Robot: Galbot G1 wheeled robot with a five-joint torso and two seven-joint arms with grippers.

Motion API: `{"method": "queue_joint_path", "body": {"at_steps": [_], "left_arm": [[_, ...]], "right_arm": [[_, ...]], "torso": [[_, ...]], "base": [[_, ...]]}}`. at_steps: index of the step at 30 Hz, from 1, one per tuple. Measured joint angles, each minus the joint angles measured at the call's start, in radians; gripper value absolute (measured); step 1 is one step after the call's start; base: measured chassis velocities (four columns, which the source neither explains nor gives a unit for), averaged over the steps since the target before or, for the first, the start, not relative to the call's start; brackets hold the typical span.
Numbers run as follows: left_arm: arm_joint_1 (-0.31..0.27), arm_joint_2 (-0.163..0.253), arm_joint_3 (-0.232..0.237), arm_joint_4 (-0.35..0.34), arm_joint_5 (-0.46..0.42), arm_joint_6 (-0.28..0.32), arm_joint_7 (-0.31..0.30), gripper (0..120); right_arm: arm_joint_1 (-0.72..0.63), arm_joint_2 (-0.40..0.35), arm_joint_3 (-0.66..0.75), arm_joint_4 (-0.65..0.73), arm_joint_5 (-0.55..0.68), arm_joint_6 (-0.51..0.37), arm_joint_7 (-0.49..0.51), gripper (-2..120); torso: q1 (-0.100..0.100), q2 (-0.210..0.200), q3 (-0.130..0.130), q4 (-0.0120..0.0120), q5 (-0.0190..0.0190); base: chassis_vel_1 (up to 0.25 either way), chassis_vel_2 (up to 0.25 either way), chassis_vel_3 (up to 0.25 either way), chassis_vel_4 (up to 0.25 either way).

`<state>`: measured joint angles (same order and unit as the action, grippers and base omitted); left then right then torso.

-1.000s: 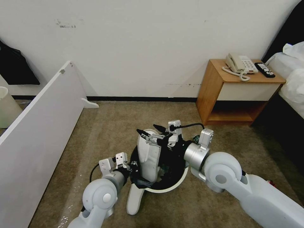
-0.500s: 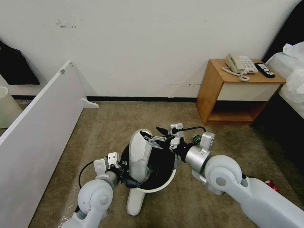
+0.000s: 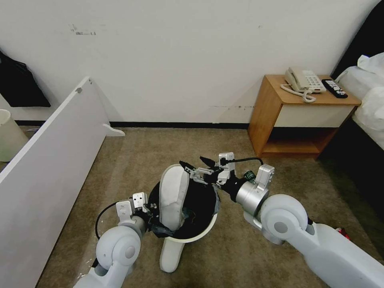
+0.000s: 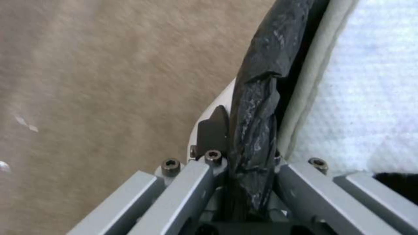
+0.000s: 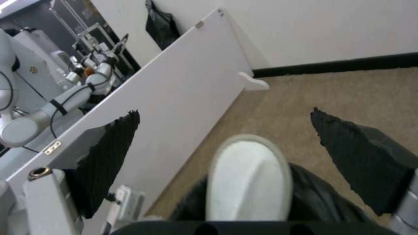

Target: Pick up the trash bin, then pick up the garbage from the floor and place it into the trash bin.

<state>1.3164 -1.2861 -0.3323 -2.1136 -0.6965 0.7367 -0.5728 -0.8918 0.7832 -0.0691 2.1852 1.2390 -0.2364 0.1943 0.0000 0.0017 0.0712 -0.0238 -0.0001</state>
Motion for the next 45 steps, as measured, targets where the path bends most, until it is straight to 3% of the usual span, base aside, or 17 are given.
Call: {"method": "queue_joint_path", "body": {"at_steps": [7,9,12,17,33,38,45], "left_arm": [[0.018,0.01,-0.018,-0.016,0.01,-0.001,-0.056,1],[0.025,0.024,-0.027,-0.029,-0.054,-0.001,-0.124,1],[0.031,0.039,-0.037,-0.036,-0.105,-0.001,-0.176,1],[0.046,0.069,-0.054,-0.051,-0.147,-0.001,-0.208,1],[0.111,0.12,-0.128,-0.096,-0.176,-0.007,-0.219,1],[0.143,0.134,-0.186,-0.11,-0.179,-0.016,-0.218,1],[0.163,0.143,-0.23,-0.113,-0.171,-0.031,-0.209,1]], "right_arm": [[-0.015,-0.002,0.014,0.003,0.0,0.014,0.012,100],[-0.015,-0.002,0.023,0.004,0.003,0.023,0.02,100],[-0.014,-0.002,0.033,0.005,0.011,0.03,0.028,100],[-0.012,-0.006,0.046,0.001,0.015,0.039,0.042,100],[-0.041,0.011,0.063,-0.014,0.012,0.045,0.105,100],[-0.058,0.063,0.028,-0.045,0.034,0.026,0.176,100],[-0.075,0.15,-0.023,-0.13,0.073,0.015,0.251,100]], "torso": [[0.0,0.0,0.0,0.0001,0.0001],[0.0,0.0,0.0,0.0002,0.0001],[0.0,0.0,0.0,0.0002,0.0],[0.0,0.0,0.0,0.0002,0.0],[0.0,0.0,0.0,0.0001,-0.0001],[0.0,0.0,0.0,0.0002,0.0],[0.0,0.0,0.0,0.0002,-0.0001]], "base": [[0.0,0.0,0.0,0.0],[0.0,0.0,0.0,0.0],[0.0,0.0,0.0,0.0],[0.0,0.0,0.0,0.0],[0.0,0.0,0.0,0.0],[0.0,0.0,0.0,0.0],[0.0,0.0,0.0,0.0]]}}
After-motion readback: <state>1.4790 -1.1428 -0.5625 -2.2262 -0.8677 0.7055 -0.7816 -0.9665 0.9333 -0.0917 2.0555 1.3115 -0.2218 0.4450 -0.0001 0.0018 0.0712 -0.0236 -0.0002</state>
